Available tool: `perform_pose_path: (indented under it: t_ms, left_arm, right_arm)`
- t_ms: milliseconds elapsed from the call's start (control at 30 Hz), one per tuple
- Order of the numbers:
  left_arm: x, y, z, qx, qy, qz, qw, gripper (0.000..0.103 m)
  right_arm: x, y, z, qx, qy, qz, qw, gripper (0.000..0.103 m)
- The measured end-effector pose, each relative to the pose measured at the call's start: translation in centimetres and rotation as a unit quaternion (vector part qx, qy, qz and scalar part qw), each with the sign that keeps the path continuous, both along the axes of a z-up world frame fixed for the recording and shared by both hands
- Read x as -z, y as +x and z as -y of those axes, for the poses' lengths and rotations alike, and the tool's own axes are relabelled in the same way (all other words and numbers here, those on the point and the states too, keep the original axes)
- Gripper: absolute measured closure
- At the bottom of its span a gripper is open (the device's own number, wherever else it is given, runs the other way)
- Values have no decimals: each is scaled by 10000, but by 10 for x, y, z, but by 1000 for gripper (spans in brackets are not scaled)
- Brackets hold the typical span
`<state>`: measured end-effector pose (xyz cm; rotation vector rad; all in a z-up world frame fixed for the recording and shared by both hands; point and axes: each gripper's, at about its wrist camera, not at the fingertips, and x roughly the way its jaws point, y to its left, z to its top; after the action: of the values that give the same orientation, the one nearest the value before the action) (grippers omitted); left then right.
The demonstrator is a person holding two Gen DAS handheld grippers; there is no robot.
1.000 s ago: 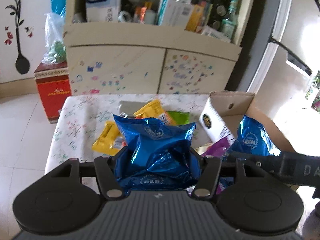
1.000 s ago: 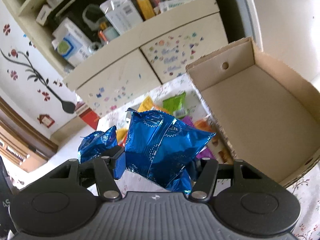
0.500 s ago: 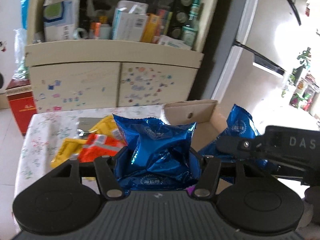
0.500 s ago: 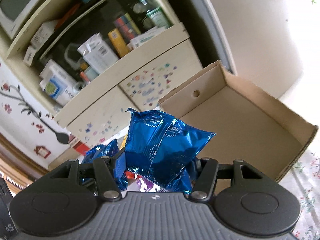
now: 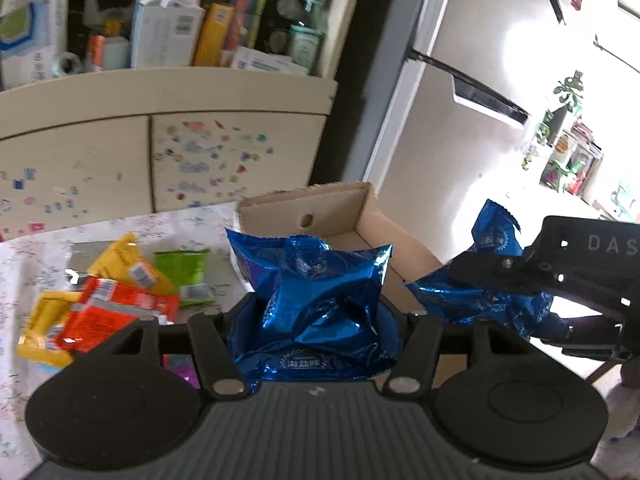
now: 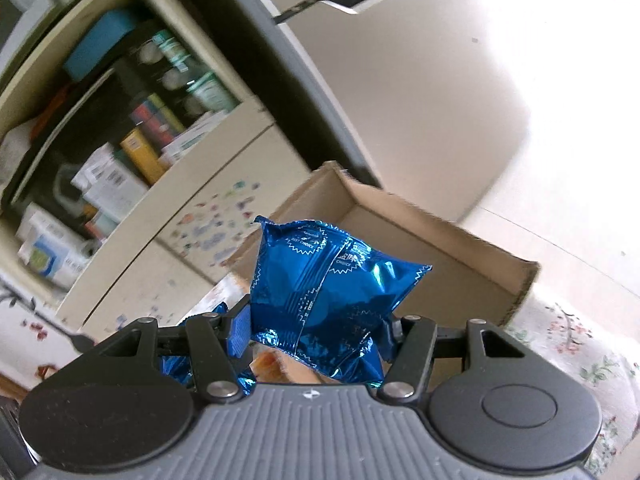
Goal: Organize snacks
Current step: 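Open the left tool over the box while the right tool releases its blue bag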
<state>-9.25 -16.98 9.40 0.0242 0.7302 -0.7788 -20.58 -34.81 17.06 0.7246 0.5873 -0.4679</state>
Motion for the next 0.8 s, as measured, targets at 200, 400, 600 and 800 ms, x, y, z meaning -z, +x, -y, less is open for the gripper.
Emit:
perform_pose_path:
  t_ms: [200, 400, 600, 800]
  left_arm:
    - [10, 3, 23, 205, 42, -129, 9997, 43]
    - [20, 3, 40, 345, 139, -207, 9991, 43]
    - [27, 5, 53, 397, 378, -128, 9984, 34]
    - [23, 5, 49, 236, 420, 21, 9988, 15]
  right_arm:
    - [2, -4, 9, 349, 85, -34, 9993, 38]
    - [8, -1, 17, 614, 162, -121, 9979, 38]
    - [17, 4, 24, 896, 327, -211, 9952, 35]
    - [17, 3, 24, 962, 295, -156, 9948, 25]
